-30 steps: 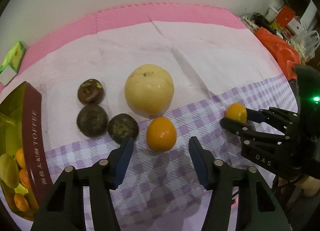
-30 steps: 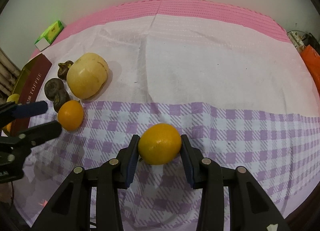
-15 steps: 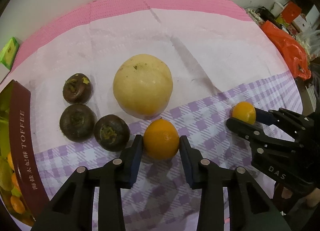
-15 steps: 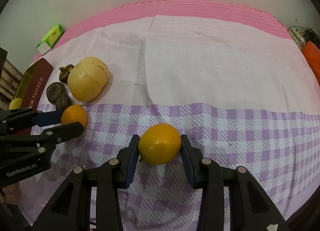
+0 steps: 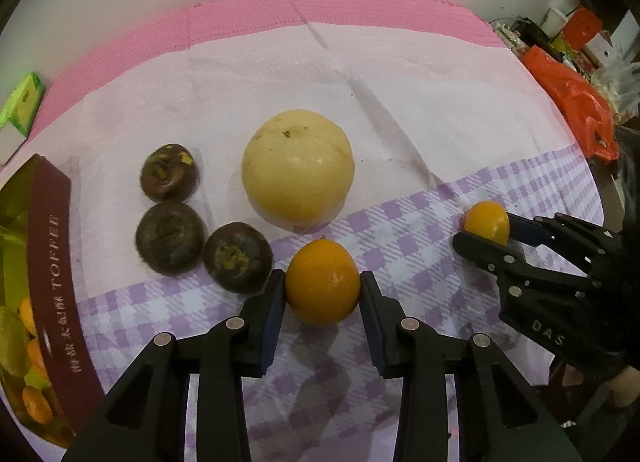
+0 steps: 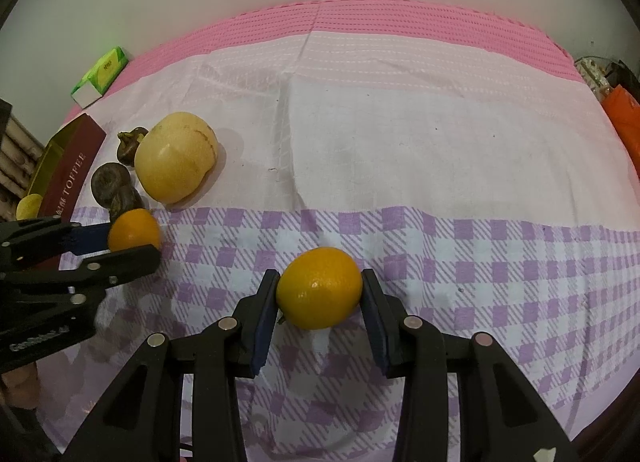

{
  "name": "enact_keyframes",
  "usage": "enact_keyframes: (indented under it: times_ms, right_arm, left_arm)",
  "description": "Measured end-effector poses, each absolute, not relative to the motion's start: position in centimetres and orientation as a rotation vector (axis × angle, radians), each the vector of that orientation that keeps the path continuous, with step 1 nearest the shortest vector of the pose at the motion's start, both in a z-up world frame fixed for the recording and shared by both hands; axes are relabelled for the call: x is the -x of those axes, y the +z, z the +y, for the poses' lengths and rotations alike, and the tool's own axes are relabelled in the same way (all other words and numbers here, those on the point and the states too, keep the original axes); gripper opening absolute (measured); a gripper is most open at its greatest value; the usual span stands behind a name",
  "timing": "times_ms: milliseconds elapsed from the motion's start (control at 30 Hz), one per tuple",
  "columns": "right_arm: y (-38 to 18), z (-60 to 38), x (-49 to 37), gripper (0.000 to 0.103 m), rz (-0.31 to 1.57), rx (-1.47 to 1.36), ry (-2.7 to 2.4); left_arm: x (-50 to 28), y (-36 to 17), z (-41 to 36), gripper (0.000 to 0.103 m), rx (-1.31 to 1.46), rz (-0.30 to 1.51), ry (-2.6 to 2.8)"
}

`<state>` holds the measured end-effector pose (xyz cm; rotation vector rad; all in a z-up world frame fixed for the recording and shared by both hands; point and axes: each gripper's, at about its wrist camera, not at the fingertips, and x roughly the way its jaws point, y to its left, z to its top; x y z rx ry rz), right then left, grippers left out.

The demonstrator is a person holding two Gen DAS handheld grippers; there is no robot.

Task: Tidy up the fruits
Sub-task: 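Carry the mandarin with the left gripper over the tin tray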

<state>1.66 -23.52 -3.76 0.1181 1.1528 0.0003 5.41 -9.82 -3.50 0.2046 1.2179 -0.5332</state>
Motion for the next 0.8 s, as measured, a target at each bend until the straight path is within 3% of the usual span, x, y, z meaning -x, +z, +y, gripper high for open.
enact_keyframes:
  times_ms: [300, 800]
  right_arm:
    - [-3.9, -23.2, -1.6, 0.038, 1.145, -0.093, -0.007]
    - [-4.0, -22.8, -1.6, 0.038, 1.143, -0.072, -0.021]
  left_arm:
    - [-5.5, -0.8, -6.1, 0.038, -0.157, 1.177, -0.493]
    - [-7.5, 2.3, 6.8, 0.038, -0.079, 1.106, -0.229]
